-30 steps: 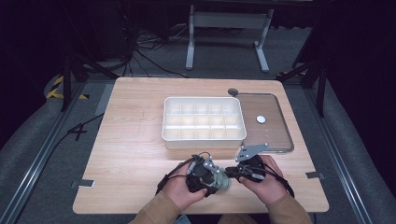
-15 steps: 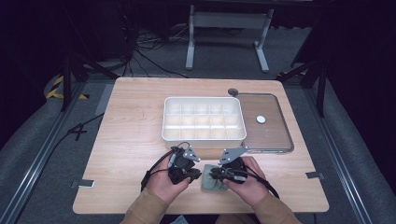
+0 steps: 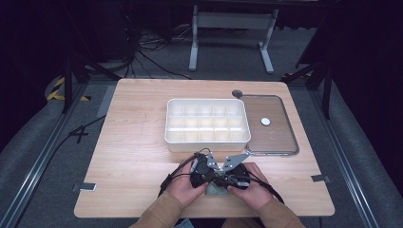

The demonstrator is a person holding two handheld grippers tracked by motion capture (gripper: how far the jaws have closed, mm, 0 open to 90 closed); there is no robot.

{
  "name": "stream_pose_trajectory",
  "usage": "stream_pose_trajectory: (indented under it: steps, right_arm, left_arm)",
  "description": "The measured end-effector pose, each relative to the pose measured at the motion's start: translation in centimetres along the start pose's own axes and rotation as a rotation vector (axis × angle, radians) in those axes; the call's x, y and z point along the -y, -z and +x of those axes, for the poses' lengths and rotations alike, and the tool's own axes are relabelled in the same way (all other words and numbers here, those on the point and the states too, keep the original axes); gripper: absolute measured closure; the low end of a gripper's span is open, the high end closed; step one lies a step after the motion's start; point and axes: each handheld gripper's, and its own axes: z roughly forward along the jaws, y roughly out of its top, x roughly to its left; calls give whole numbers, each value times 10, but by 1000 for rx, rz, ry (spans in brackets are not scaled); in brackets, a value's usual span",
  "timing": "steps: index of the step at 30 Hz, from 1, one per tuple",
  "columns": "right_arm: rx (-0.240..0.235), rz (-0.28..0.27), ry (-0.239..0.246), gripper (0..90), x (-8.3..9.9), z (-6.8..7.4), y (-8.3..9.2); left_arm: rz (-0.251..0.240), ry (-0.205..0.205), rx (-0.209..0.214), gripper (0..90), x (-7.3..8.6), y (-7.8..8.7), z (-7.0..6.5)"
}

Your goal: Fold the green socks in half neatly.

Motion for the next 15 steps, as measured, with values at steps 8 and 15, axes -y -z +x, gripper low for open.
stream_pose_trajectory:
  steps: [8, 15]
  right_arm:
    - [19, -31, -6, 714, 1, 2, 8]
    - [64, -68, -26, 770, -4, 2, 35]
  left_arm:
    - [-24, 31, 11, 893, 3, 0, 2]
    - [-44, 37, 13, 860, 5, 6, 3]
